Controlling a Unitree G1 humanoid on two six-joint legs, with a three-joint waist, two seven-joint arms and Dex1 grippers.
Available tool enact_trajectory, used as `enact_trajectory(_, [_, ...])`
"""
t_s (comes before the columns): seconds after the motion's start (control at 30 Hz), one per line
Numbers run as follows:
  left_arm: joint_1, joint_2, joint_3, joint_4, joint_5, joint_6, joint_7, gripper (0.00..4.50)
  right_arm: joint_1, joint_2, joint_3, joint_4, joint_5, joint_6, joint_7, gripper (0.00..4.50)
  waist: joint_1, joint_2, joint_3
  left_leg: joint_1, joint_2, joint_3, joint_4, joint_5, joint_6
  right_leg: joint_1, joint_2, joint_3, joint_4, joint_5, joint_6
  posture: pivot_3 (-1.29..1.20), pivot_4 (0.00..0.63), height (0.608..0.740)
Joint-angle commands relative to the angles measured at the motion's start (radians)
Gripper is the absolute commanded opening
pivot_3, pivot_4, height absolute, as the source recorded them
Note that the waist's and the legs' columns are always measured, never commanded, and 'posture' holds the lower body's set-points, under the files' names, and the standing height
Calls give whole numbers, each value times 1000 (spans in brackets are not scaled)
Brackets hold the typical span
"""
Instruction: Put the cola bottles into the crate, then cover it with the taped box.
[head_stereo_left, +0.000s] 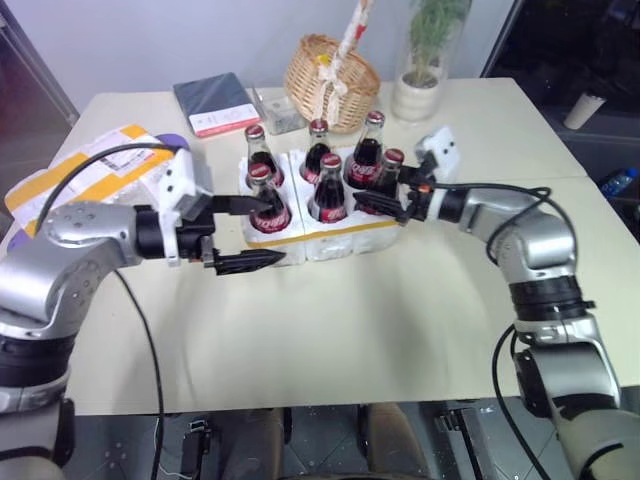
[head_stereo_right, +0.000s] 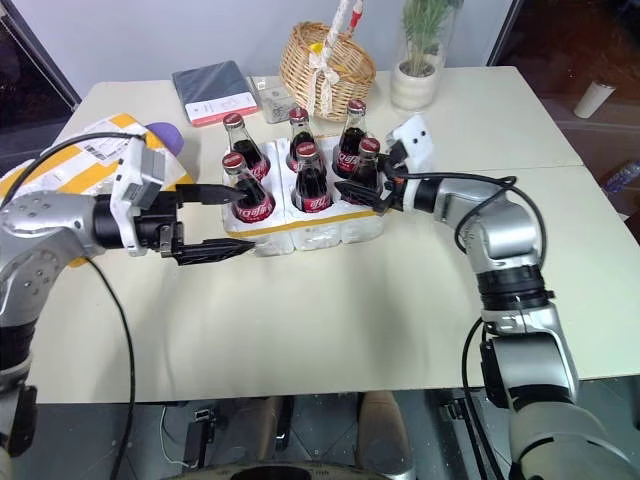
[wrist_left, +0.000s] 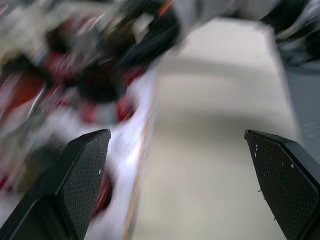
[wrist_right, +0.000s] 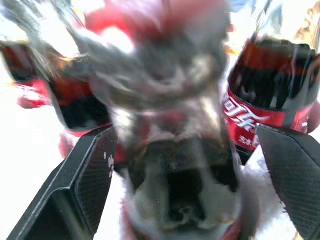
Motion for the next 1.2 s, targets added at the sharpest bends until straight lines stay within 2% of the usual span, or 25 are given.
enact_trajectory(0.03, [77, 71, 176, -62, 59, -33, 67, 4500, 6, -129, -235, -254, 249, 163, 34, 4485, 1, 0, 0, -1, 0, 0, 0, 0, 0, -1, 0, 0, 0, 0, 0, 0, 150, 736])
enact_trajectory(0.17, [264, 148, 426, -83, 151, -34, 89, 4500, 81, -285, -421, -287, 391, 265, 88, 4485, 1, -1, -1, -3, 1, 0, -1, 0, 0, -3, 0, 0, -1, 0, 0, 0, 150, 736])
enact_trajectory(0.27, [511, 179, 561, -1, 381, -189, 80, 4500, 190, -365, -469, -288, 376, 256, 130, 4485, -8, 0, -1, 1, 1, 3, -2, 0, 1, 1, 0, 0, -3, -1, -1, 0, 150, 736])
enact_trajectory(0.37, [665, 181, 574, 133, 564, -340, 164, 4500, 246, -378, -468, -276, 350, 206, 129, 4485, -8, 1, -1, 5, 2, 6, -3, -2, 2, 3, 0, 2, -4, -5, -9, 0, 150, 736])
enact_trajectory(0.47, [700, 183, 502, 292, 729, -468, 321, 4500, 250, -370, -439, -253, 321, 175, 106, 4485, -3, 1, -1, 5, 3, 6, -2, -2, 2, 4, 0, 2, -4, -5, -9, 0, 150, 736])
enact_trajectory(0.6, [601, 159, 391, 478, 823, -567, 488, 4500, 245, -372, -429, -234, 321, 157, 102, 4485, 20, 0, -1, 3, 3, 6, -1, -2, 2, 3, 0, 2, -5, -5, -9, 0, 150, 736])
enact_trajectory(0.63, [560, 162, 332, 546, 867, -621, 535, 4500, 242, -372, -430, -228, 320, 155, 96, 4485, 26, 0, -1, 3, 3, 6, -1, -2, 2, 2, 0, 2, -5, -5, -9, 0, 150, 736])
enact_trajectory(0.73, [386, 149, 170, 768, 975, -747, 666, 4500, 230, -377, -432, -211, 323, 155, 82, 4485, 34, 0, -1, 3, 2, 6, -1, -2, 2, 3, 0, 1, -4, -3, -5, 0, 150, 736])
enact_trajectory(0.9, [117, 109, -16, 1103, 1075, -885, 802, 4500, 227, -397, -452, -208, 333, 161, 71, 4485, 37, -1, -2, 3, 2, 6, 0, -1, 2, 2, 0, 1, -2, -1, -1, 0, 150, 736])
enact_trajectory(1.0, [20, 90, -90, 1248, 1104, -929, 839, 4500, 243, -409, -475, -219, 335, 165, 62, 4485, 29, -1, -2, 3, 2, 6, 0, -1, 2, 2, 0, 1, 0, 0, -1, 0, 150, 736])
enact_trajectory(1.2, [-102, 67, -176, 1411, 1130, -975, 898, 4500, 320, -428, -547, -260, 352, 186, 43, 4485, 24, -1, -2, 4, 1, 5, 0, -1, 2, 2, 0, 1, 1, 0, -1, 0, 150, 736])
